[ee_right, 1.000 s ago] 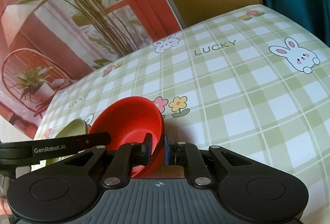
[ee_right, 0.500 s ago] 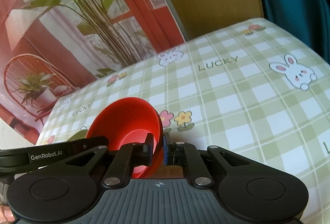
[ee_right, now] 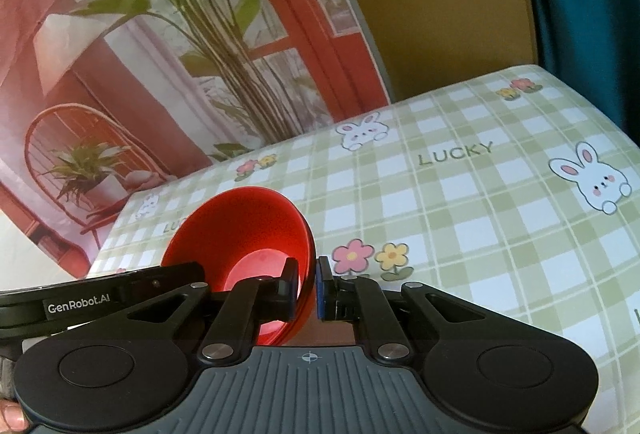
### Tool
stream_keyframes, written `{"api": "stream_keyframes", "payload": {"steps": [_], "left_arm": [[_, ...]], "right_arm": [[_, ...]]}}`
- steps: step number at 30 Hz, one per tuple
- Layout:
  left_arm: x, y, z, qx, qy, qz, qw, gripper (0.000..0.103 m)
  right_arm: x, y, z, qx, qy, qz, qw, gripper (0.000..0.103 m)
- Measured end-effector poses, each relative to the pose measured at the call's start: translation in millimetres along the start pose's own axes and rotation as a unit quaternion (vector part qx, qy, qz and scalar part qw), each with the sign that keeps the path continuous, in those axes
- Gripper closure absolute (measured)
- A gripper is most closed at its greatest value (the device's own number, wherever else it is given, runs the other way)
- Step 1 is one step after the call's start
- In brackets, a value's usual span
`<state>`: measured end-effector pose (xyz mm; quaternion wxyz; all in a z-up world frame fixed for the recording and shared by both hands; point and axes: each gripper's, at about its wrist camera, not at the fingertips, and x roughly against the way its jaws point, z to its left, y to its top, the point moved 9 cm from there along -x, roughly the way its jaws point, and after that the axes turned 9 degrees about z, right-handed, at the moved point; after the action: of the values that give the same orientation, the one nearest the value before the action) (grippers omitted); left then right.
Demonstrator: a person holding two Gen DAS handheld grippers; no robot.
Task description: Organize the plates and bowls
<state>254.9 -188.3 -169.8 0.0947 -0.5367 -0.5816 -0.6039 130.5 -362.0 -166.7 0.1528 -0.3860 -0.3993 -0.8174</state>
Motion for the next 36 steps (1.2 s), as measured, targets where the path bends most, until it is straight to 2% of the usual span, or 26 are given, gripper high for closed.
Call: {"api": "stream_keyframes", "payload": {"steps": [19, 36], "left_arm": [[40.0, 4.6, 51.9, 0.042, 0.027, -0.031, 0.9983, 0.085], [42.1, -12.4, 88.4, 0.069, 0.046, -0.014, 0.9964, 0.085]], "right_arm": [[-23.9, 9.5, 70.6, 0.043, 0.035, 0.02, 0.998, 0.095], [-53.7, -15.1, 100.2, 0.067, 0.037, 0.069, 0.995, 0.094]]}}
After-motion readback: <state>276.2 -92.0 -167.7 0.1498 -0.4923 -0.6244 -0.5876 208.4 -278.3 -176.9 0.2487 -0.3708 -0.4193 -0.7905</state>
